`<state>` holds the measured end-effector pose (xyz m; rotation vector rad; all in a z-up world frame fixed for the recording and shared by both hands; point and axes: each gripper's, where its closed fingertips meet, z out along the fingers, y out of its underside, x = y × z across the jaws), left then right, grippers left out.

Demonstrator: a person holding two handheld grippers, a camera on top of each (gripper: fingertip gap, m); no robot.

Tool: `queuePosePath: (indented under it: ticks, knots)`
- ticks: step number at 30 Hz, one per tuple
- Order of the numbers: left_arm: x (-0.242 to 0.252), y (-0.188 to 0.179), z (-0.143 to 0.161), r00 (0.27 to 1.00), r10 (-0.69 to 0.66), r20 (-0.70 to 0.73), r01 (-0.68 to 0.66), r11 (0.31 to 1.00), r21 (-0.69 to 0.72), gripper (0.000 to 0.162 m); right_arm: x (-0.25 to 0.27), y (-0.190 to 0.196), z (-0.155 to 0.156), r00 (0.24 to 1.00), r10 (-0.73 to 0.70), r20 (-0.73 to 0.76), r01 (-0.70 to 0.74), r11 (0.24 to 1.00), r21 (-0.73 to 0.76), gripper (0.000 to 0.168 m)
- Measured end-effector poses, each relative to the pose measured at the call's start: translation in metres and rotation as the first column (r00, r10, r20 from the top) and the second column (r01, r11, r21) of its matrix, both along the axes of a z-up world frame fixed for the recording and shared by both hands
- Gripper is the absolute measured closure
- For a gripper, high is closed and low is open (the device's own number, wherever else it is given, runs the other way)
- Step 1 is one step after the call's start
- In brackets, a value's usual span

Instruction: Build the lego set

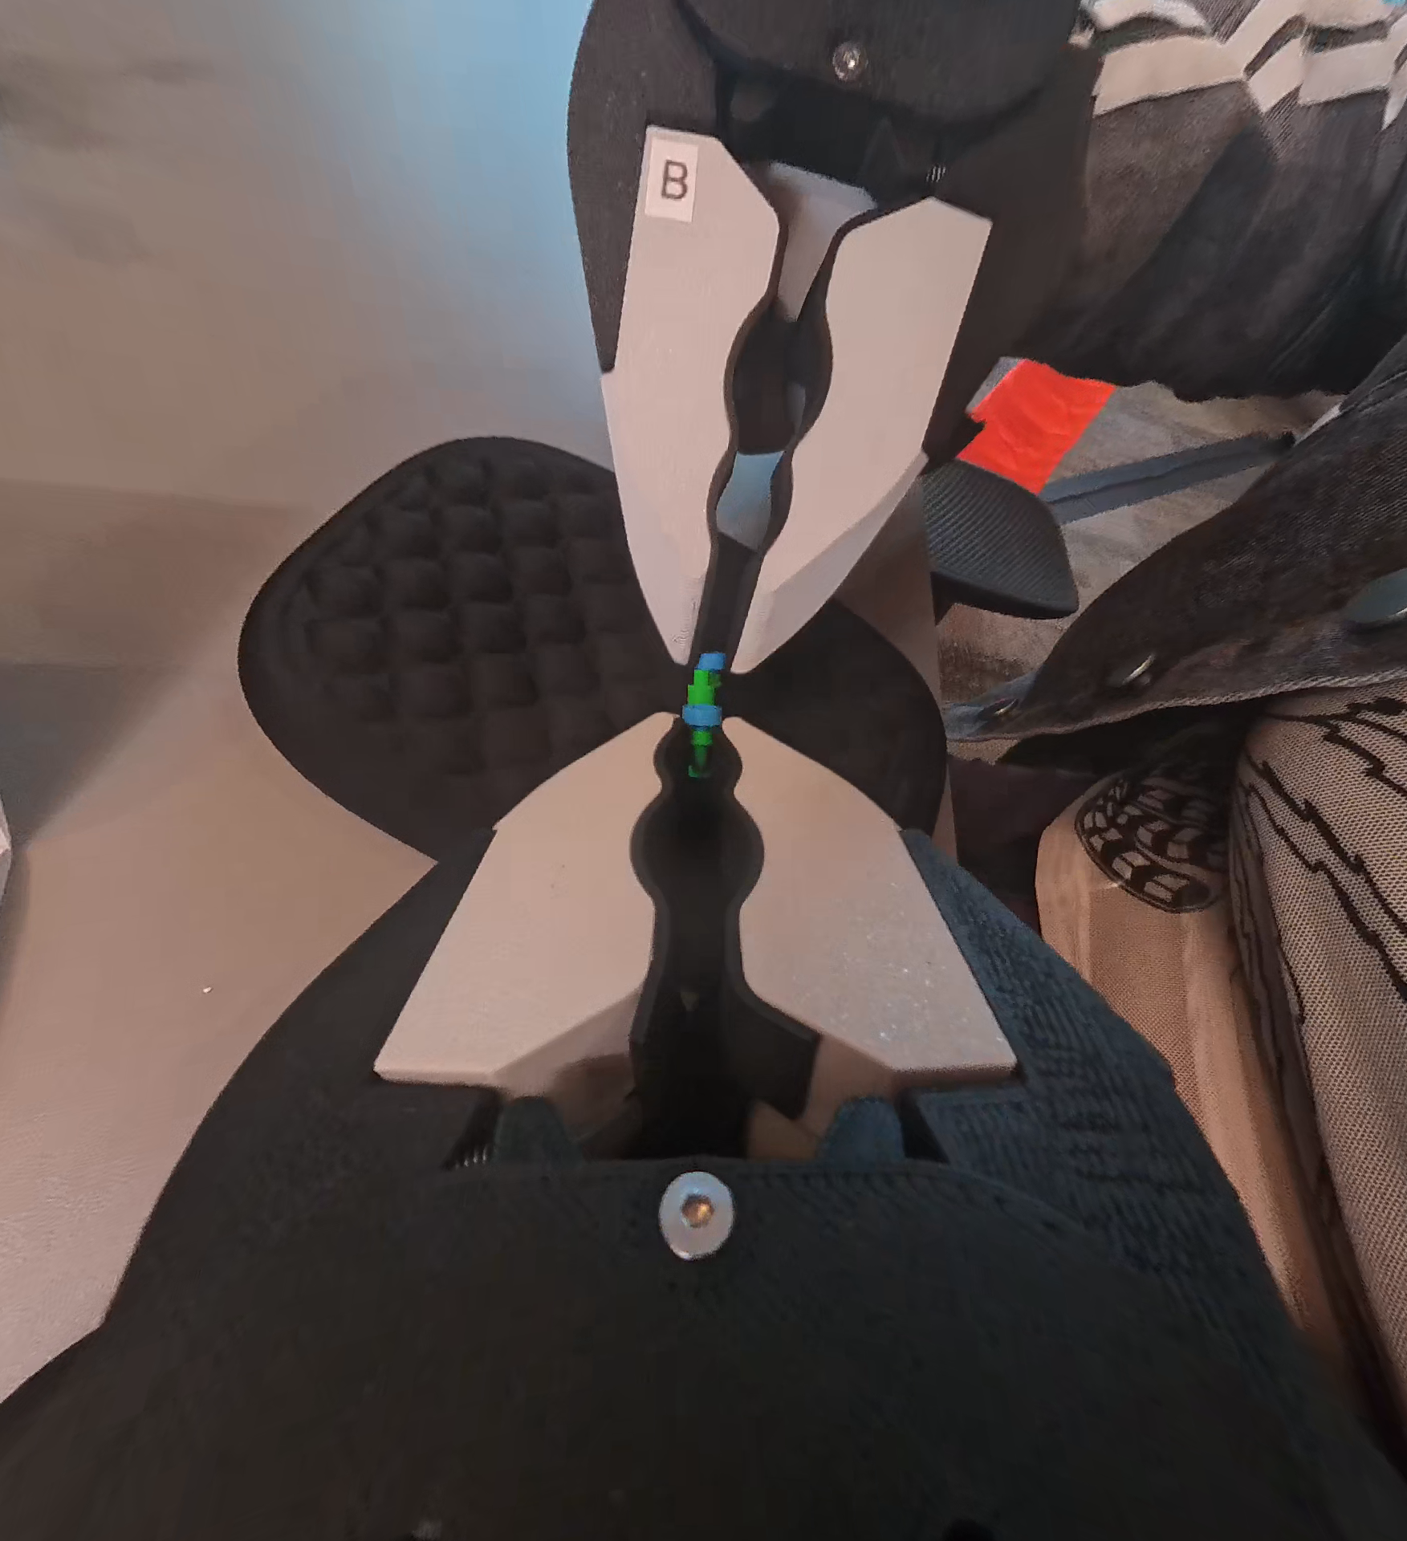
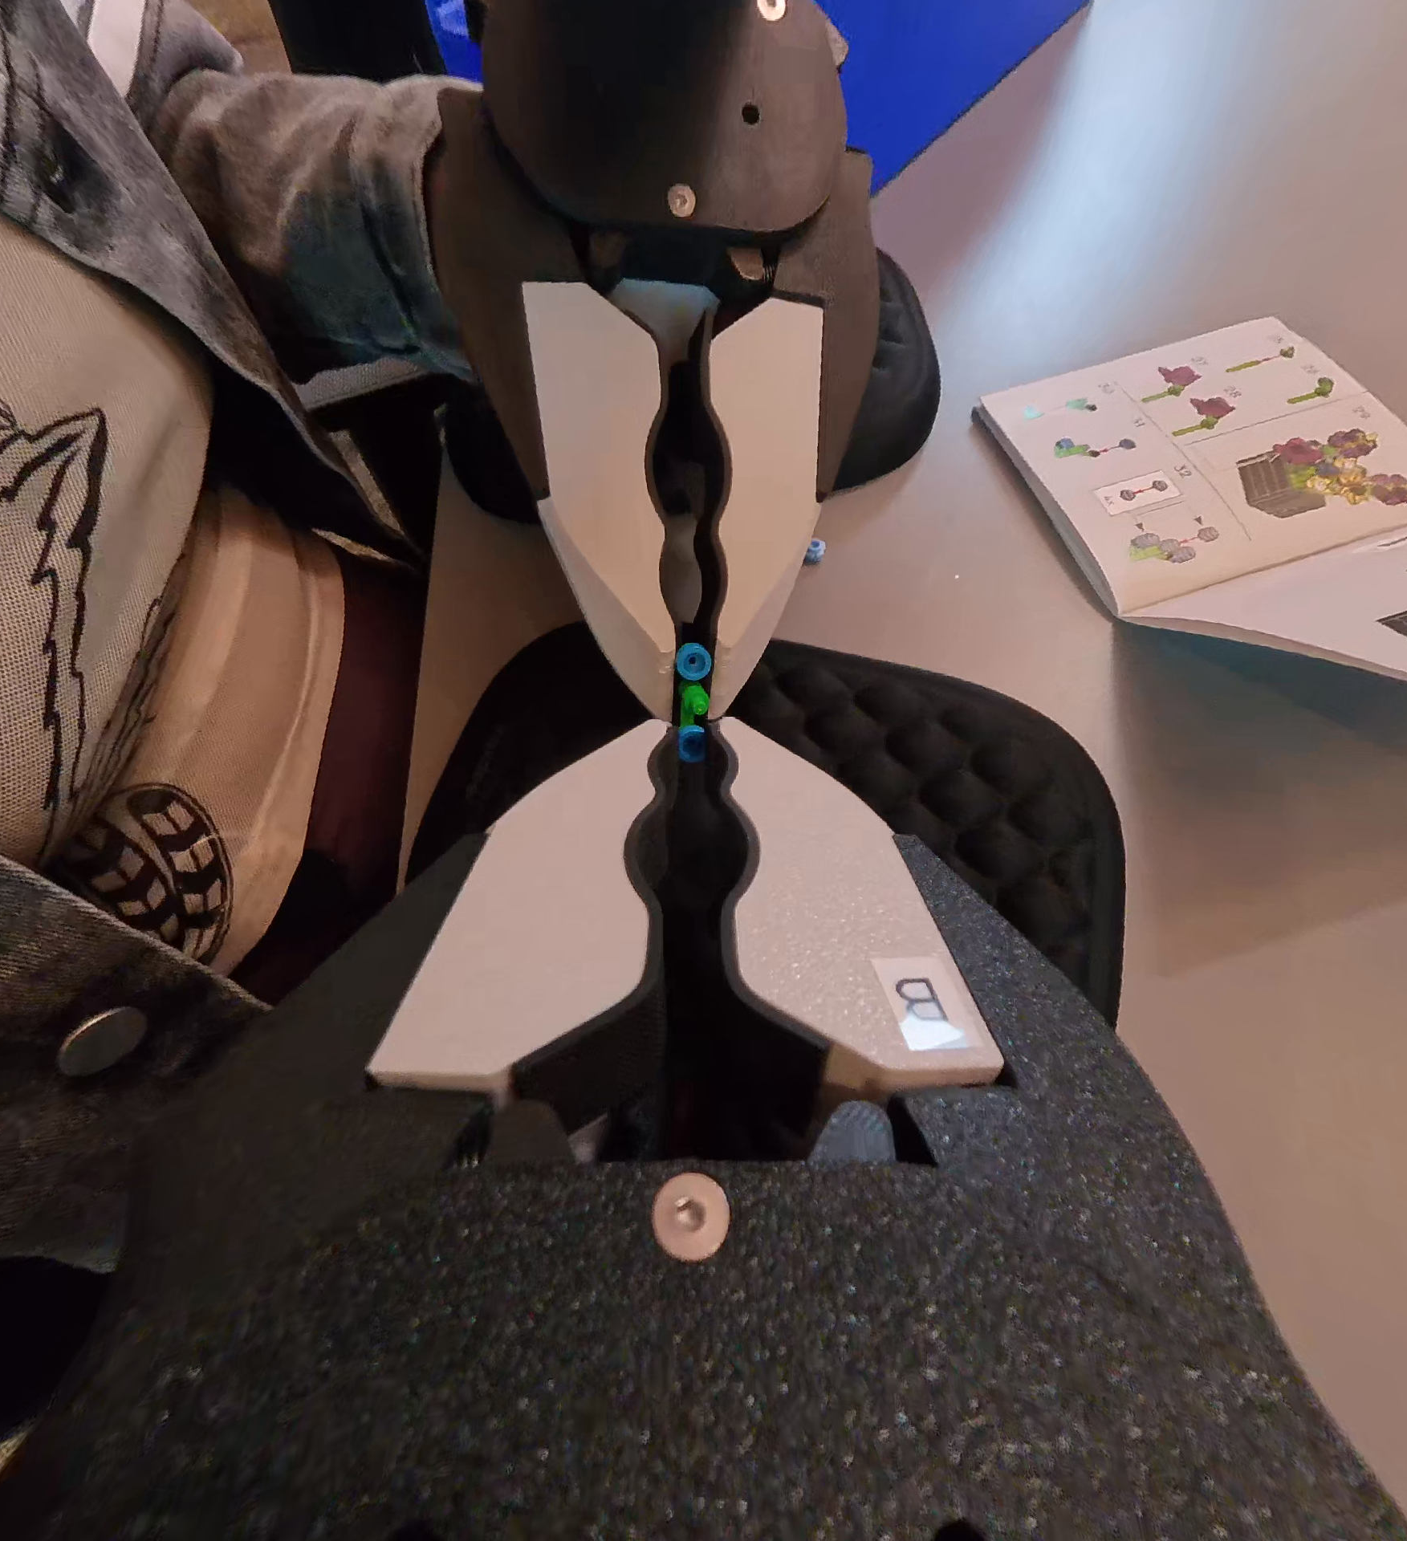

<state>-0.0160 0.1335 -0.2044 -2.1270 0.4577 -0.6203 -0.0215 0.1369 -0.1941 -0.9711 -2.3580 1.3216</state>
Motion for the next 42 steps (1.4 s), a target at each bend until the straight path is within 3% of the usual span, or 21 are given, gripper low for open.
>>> queuePosePath:
  ticks: [7, 10, 11, 12, 14, 16, 19, 25, 42]
  knots:
    - [-0.002, 0.001, 0.003, 1.0, 0.018, 0.014, -0.018, 1.0, 0.016, 0.157, -0.002, 0.0, 0.001, 1.0, -0.004, 0.0, 0.004, 1.0, 0.011, 0.162]
    - [-0.009, 0.005, 0.017, 0.991, 0.063, 0.12, -0.07, 0.996, 0.055, 0.156, -0.012, 0.006, 0.021, 0.991, -0.055, -0.126, 0.057, 0.998, 0.007, 0.161]
    - [-0.015, 0.007, 0.027, 0.974, 0.089, 0.206, -0.106, 0.992, 0.073, 0.156, -0.018, 0.01, 0.035, 0.972, -0.096, -0.214, 0.097, 0.995, -0.003, 0.138]
    - [-0.022, 0.009, 0.036, 0.948, 0.114, 0.297, -0.144, 0.986, 0.081, 0.156, -0.023, 0.014, 0.049, 0.942, -0.131, -0.309, 0.137, 0.991, -0.002, 0.125]
    - [-0.032, 0.009, 0.056, 0.852, 0.124, 0.509, -0.194, 0.977, 0.086, 0.156, -0.032, 0.021, 0.068, 0.847, -0.157, -0.507, 0.227, 0.971, 0.078, 0.125]
    - [-0.034, 0.007, 0.069, 0.744, 0.1, 0.661, -0.189, 0.98, 0.065, 0.156, -0.038, 0.017, 0.074, 0.764, -0.094, -0.639, 0.286, 0.936, 0.205, 0.127]
    - [-0.033, 0.005, 0.076, 0.667, 0.072, 0.742, -0.17, 0.984, 0.057, 0.156, -0.047, 0.006, 0.075, 0.721, -0.008, -0.693, 0.292, 0.91, 0.294, 0.145]
    - [-0.036, 0.0, 0.077, 0.645, 0.064, 0.762, -0.166, 0.984, 0.057, 0.156, -0.048, 0.0, 0.073, 0.724, 0.1, -0.683, 0.246, 0.887, 0.391, 0.161]
    - [-0.032, 0.0, 0.068, 0.672, 0.091, 0.735, -0.162, 0.987, 0.025, 0.156, -0.044, 0.001, 0.065, 0.723, 0.277, -0.633, 0.243, 0.755, 0.609, 0.165]
